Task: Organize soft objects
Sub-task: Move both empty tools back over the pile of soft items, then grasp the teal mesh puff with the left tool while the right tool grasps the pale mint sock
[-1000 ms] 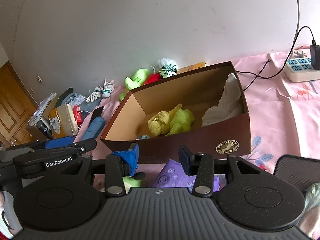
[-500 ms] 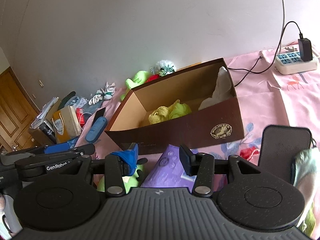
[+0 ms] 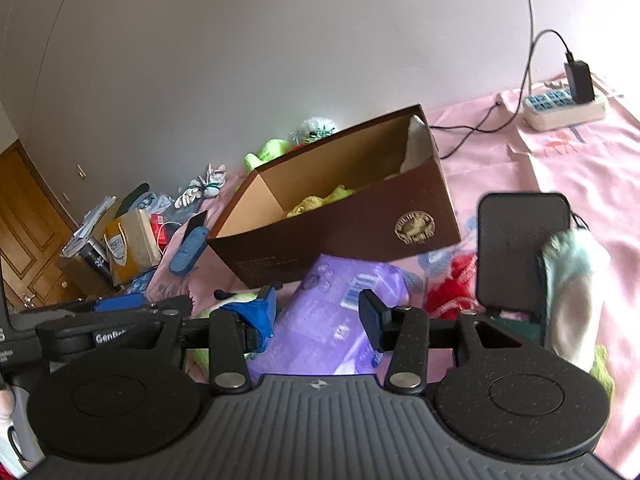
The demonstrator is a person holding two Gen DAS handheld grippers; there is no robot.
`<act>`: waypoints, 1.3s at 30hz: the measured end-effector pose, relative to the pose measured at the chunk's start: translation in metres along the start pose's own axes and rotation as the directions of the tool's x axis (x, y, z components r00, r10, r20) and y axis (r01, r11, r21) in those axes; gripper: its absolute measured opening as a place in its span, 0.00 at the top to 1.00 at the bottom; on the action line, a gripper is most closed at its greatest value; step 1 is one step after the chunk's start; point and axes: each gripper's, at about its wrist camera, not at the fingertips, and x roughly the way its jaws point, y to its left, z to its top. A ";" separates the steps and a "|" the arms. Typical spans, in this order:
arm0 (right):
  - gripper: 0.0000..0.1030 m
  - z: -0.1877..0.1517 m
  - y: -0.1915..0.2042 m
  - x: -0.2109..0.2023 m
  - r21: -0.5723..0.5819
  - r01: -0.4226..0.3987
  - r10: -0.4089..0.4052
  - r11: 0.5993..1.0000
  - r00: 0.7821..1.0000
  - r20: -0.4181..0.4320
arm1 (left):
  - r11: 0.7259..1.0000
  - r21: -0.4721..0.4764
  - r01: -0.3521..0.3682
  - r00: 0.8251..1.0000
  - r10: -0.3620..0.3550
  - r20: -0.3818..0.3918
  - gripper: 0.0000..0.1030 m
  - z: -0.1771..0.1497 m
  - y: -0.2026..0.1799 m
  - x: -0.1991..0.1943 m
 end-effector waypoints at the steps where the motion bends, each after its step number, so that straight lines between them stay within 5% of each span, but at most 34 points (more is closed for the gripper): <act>1: 0.71 -0.003 -0.003 -0.002 0.001 0.002 -0.002 1.000 1.000 -0.005 | 1.000 0.008 0.015 1.000 -0.015 -0.003 0.33 -0.004 -0.002 -0.002; 8: 0.71 -0.025 -0.021 -0.019 -0.010 0.045 -0.045 0.999 0.999 -0.011 | 0.983 0.092 0.157 0.988 -0.157 -0.008 0.32 -0.035 -0.018 -0.012; 20: 0.71 -0.048 -0.041 -0.044 -0.097 0.184 -0.185 0.978 0.983 0.002 | 0.906 0.144 0.398 0.917 -0.396 -0.046 0.31 -0.081 -0.039 -0.013; 28: 0.69 -0.041 -0.071 -0.058 -0.038 0.324 -0.319 0.945 0.943 0.098 | 0.873 0.166 0.459 0.888 -0.452 -0.077 0.31 -0.097 -0.056 -0.001; 39: 0.68 -0.037 -0.086 -0.023 -0.035 0.395 -0.391 0.918 0.917 0.083 | 0.853 0.208 0.479 0.877 -0.454 -0.158 0.30 -0.110 -0.080 0.021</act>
